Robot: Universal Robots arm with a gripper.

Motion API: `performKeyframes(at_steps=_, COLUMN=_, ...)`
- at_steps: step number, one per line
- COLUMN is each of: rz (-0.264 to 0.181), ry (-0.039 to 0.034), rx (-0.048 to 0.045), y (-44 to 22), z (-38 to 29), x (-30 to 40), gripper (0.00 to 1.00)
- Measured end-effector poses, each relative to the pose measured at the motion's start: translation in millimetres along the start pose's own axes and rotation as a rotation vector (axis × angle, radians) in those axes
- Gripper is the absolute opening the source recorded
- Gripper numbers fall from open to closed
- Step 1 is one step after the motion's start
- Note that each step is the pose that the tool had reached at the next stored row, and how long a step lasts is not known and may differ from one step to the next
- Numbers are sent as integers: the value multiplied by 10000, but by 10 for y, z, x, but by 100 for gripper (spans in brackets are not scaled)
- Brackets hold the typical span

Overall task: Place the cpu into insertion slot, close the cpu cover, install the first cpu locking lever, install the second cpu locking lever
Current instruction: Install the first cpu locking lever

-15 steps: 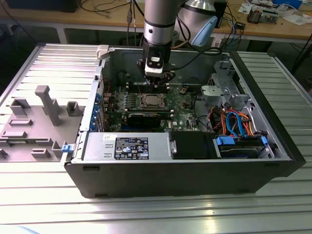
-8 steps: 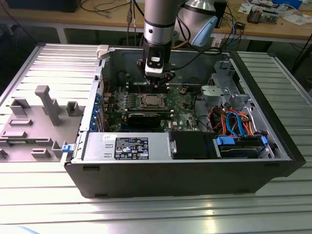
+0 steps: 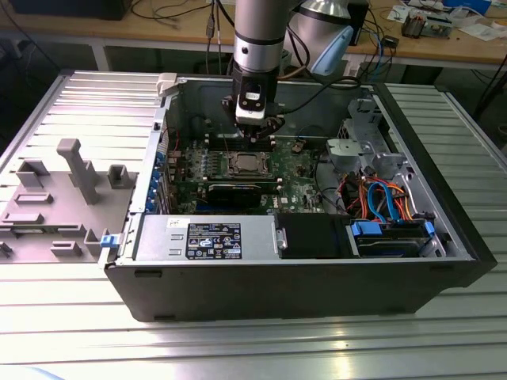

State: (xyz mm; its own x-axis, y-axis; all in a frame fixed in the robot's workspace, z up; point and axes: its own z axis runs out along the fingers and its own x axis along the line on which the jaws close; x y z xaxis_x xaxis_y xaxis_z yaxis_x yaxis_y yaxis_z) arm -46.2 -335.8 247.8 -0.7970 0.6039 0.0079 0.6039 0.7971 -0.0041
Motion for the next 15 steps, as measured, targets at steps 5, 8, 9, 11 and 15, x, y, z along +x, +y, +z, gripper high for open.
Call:
performKeyframes(at_steps=5, rz=-287, ry=-2, rx=2, y=0, z=0, x=0, gripper=11)
performKeyframes(at_steps=8, rz=-553, ry=-3, rx=4, y=0, z=0, x=0, gripper=11)
performKeyframes(at_steps=9, rz=-662, ry=-3, rx=5, y=0, z=0, x=0, gripper=11)
performKeyframes(at_steps=11, rz=-799, ry=-4, rx=7, y=0, z=0, x=0, gripper=11)
performKeyframes(at_steps=15, rz=-815, ry=-4, rx=7, y=0, z=0, x=0, gripper=11)
